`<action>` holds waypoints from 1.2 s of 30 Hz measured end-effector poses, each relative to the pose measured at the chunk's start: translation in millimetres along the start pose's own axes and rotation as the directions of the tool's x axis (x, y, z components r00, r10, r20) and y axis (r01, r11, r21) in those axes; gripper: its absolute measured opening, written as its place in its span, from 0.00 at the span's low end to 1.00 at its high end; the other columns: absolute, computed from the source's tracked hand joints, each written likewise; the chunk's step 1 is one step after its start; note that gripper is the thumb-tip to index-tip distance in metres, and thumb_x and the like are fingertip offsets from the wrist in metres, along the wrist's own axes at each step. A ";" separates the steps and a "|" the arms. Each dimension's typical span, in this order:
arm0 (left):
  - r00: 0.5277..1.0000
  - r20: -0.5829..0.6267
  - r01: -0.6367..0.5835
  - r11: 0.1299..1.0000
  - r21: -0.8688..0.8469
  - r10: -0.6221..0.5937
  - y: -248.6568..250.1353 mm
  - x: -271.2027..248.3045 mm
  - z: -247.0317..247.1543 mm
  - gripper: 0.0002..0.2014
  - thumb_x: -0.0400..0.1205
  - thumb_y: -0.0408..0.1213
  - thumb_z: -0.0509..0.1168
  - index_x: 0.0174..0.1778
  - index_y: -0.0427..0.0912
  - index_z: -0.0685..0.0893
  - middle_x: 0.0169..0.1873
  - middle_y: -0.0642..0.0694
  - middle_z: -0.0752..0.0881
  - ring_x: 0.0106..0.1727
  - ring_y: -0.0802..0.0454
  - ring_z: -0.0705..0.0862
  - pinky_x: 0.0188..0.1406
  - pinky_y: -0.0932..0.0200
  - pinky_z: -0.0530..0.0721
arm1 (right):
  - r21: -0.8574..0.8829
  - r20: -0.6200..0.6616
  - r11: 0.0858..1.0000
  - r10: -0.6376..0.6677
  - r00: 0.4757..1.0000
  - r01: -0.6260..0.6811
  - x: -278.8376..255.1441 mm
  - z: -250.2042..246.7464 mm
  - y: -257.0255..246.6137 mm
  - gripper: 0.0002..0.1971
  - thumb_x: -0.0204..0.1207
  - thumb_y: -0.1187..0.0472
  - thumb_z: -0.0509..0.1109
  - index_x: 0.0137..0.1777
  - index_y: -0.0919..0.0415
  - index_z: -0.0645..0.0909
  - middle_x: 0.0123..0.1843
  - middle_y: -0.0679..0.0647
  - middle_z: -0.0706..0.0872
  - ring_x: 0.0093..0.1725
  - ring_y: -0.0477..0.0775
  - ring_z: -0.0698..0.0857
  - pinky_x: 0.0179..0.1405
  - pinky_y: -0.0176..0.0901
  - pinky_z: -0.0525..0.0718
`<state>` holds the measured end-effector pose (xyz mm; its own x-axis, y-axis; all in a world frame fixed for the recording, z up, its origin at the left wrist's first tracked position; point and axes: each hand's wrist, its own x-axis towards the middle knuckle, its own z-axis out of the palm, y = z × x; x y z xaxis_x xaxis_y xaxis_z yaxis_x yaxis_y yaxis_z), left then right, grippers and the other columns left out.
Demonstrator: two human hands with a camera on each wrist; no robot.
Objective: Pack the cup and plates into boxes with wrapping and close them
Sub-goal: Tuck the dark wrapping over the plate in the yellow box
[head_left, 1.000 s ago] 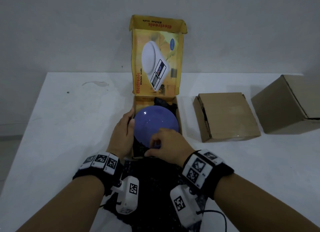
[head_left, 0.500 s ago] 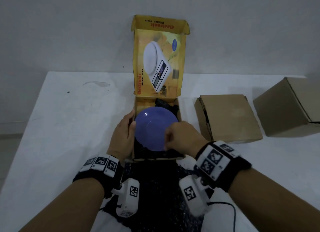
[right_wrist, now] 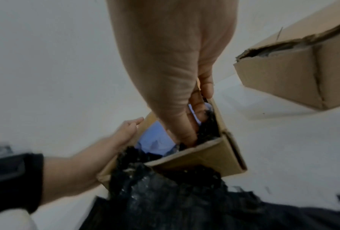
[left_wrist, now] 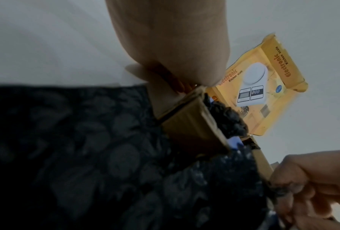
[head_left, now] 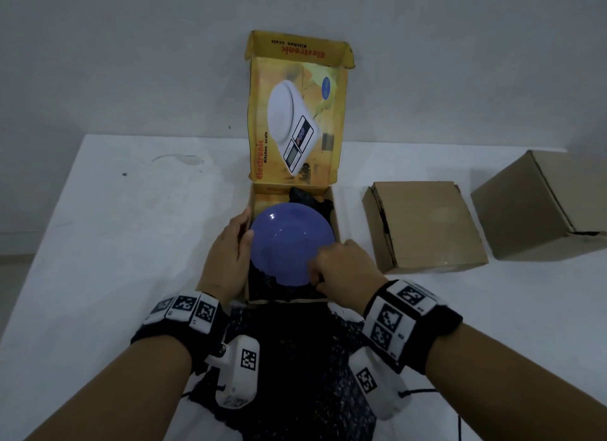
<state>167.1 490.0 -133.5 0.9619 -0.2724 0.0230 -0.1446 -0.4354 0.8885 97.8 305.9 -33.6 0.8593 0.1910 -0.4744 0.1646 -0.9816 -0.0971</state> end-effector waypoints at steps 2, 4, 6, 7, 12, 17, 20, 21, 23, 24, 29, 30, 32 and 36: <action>1.000 0.025 -0.009 1.000 -0.006 0.009 0.1 -0.7 -2.6 0.28 0.84 0.52 0.50 0.80 0.46 0.65 0.75 0.48 0.72 0.73 0.50 0.73 0.72 0.53 0.70 | 0.140 -0.115 0.988 -0.046 0.992 0.062 -8.7 -2.7 0.0 0.09 0.77 0.62 0.66 0.52 0.53 0.85 0.54 0.53 0.85 0.53 0.58 0.83 0.57 0.47 0.77; 0.998 0.061 -0.022 1.000 -0.022 0.023 -0.1 -0.9 -6.7 0.29 0.84 0.53 0.49 0.80 0.46 0.64 0.76 0.49 0.71 0.74 0.53 0.71 0.73 0.56 0.68 | 0.299 -0.180 0.940 -0.112 0.977 0.163 -21.9 0.4 -2.2 0.06 0.74 0.58 0.70 0.49 0.52 0.85 0.48 0.50 0.88 0.47 0.54 0.84 0.47 0.46 0.82; 0.996 0.089 -0.024 0.999 -0.041 0.027 -0.7 -0.4 -9.4 0.27 0.85 0.51 0.50 0.81 0.46 0.63 0.77 0.50 0.70 0.76 0.54 0.70 0.74 0.56 0.67 | 0.298 -0.082 0.920 -0.242 0.967 0.256 -34.8 12.0 -7.6 0.14 0.70 0.49 0.76 0.54 0.50 0.84 0.49 0.49 0.87 0.47 0.51 0.84 0.43 0.43 0.81; 0.995 0.099 -0.019 0.999 -0.050 0.024 -1.2 0.0 -10.1 0.25 0.87 0.48 0.51 0.81 0.46 0.63 0.77 0.51 0.70 0.76 0.54 0.69 0.74 0.56 0.67 | 0.236 0.003 0.930 -0.291 0.957 0.282 -38.7 21.2 -10.3 0.21 0.68 0.46 0.77 0.60 0.49 0.81 0.54 0.50 0.86 0.50 0.52 0.83 0.44 0.45 0.82; 0.993 0.115 -0.013 0.999 -0.050 0.018 0.9 0.4 -10.0 0.24 0.88 0.44 0.50 0.82 0.46 0.61 0.78 0.51 0.68 0.76 0.56 0.67 0.73 0.60 0.65 | 0.019 0.067 0.940 -0.341 0.938 0.340 -42.0 46.3 -11.1 0.22 0.74 0.49 0.71 0.69 0.51 0.78 0.61 0.54 0.80 0.57 0.58 0.81 0.45 0.49 0.79; 0.993 0.118 -0.021 0.999 -0.049 0.027 1.3 0.7 -10.8 0.24 0.88 0.44 0.50 0.82 0.45 0.61 0.78 0.51 0.68 0.77 0.56 0.67 0.73 0.59 0.65 | 0.210 -0.097 0.924 -0.304 0.948 0.318 -49.7 27.6 2.8 0.16 0.82 0.50 0.63 0.69 0.42 0.79 0.60 0.47 0.83 0.55 0.50 0.82 0.46 0.39 0.77; 0.993 0.112 -0.016 0.999 -0.048 0.021 1.6 0.7 -10.1 0.25 0.88 0.43 0.51 0.82 0.44 0.61 0.78 0.50 0.67 0.77 0.55 0.67 0.73 0.61 0.64 | 0.275 -0.086 0.923 -0.254 0.963 0.268 -51.9 9.8 13.7 0.17 0.83 0.51 0.60 0.71 0.38 0.75 0.57 0.47 0.87 0.49 0.49 0.84 0.47 0.48 0.83; 0.994 0.112 -0.010 0.999 -0.047 0.016 2.4 0.9 -9.7 0.25 0.88 0.43 0.51 0.82 0.44 0.61 0.78 0.50 0.67 0.77 0.56 0.66 0.73 0.61 0.63 | 0.311 -0.105 0.918 -0.224 0.969 0.246 -52.3 5.4 18.6 0.17 0.83 0.52 0.61 0.70 0.39 0.76 0.57 0.47 0.88 0.48 0.48 0.84 0.48 0.46 0.83; 0.994 0.110 0.004 0.999 -0.046 0.001 2.9 1.1 -9.3 0.25 0.88 0.44 0.52 0.82 0.44 0.61 0.78 0.50 0.67 0.75 0.58 0.67 0.72 0.61 0.64 | 0.369 -0.191 0.905 -0.148 0.970 0.211 -51.2 -2.6 27.6 0.16 0.82 0.59 0.63 0.67 0.43 0.81 0.57 0.45 0.89 0.47 0.42 0.85 0.47 0.34 0.82; 0.994 0.109 0.003 0.999 -0.052 0.002 2.0 0.5 -9.2 0.25 0.88 0.45 0.53 0.81 0.44 0.61 0.78 0.50 0.68 0.74 0.58 0.67 0.72 0.60 0.64 | 0.411 -0.251 0.892 -0.088 0.964 0.188 -50.1 -6.4 31.0 0.17 0.82 0.63 0.62 0.64 0.46 0.84 0.55 0.44 0.89 0.44 0.38 0.85 0.43 0.27 0.79; 0.996 0.087 -0.017 0.998 -0.064 0.022 2.8 -0.3 -8.9 0.23 0.88 0.41 0.53 0.80 0.44 0.63 0.75 0.52 0.71 0.73 0.56 0.71 0.69 0.64 0.67 | 0.888 -0.334 0.444 0.440 0.834 0.121 -29.8 -25.9 41.3 0.17 0.82 0.65 0.55 0.32 0.55 0.76 0.29 0.55 0.76 0.27 0.52 0.78 0.22 0.41 0.78; 0.997 0.079 -0.004 0.997 -0.072 0.009 4.5 -0.7 -8.3 0.23 0.88 0.39 0.53 0.80 0.44 0.64 0.73 0.53 0.72 0.71 0.57 0.72 0.66 0.68 0.67 | 0.928 -0.292 0.355 0.498 0.816 0.115 -24.1 -27.5 41.4 0.17 0.82 0.60 0.57 0.30 0.56 0.71 0.30 0.56 0.74 0.30 0.54 0.78 0.24 0.45 0.80; 0.998 0.068 0.001 0.997 -0.076 0.004 5.6 -1.0 -8.0 0.23 0.88 0.38 0.54 0.80 0.45 0.64 0.71 0.54 0.72 0.70 0.58 0.72 0.66 0.68 0.67 | 0.954 -0.241 0.287 0.565 0.789 0.086 -11.0 -25.9 40.6 0.17 0.80 0.56 0.63 0.30 0.56 0.66 0.32 0.55 0.72 0.35 0.54 0.77 0.33 0.47 0.78; 0.996 0.083 -0.004 0.996 -0.092 0.012 4.1 -0.7 -8.5 0.22 0.88 0.41 0.54 0.80 0.48 0.64 0.71 0.59 0.71 0.70 0.60 0.71 0.68 0.63 0.67 | 0.995 -0.101 0.061 0.596 0.796 0.081 10.5 -23.5 35.4 0.13 0.78 0.73 0.55 0.36 0.56 0.64 0.40 0.58 0.85 0.43 0.56 0.78 0.43 0.53 0.79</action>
<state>167.8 495.8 -126.0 0.9374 -0.3482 -0.0045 -0.1270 -0.3537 0.9267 124.0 273.0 -21.5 0.8315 -0.4340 -0.3469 -0.4020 -0.0388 -0.9148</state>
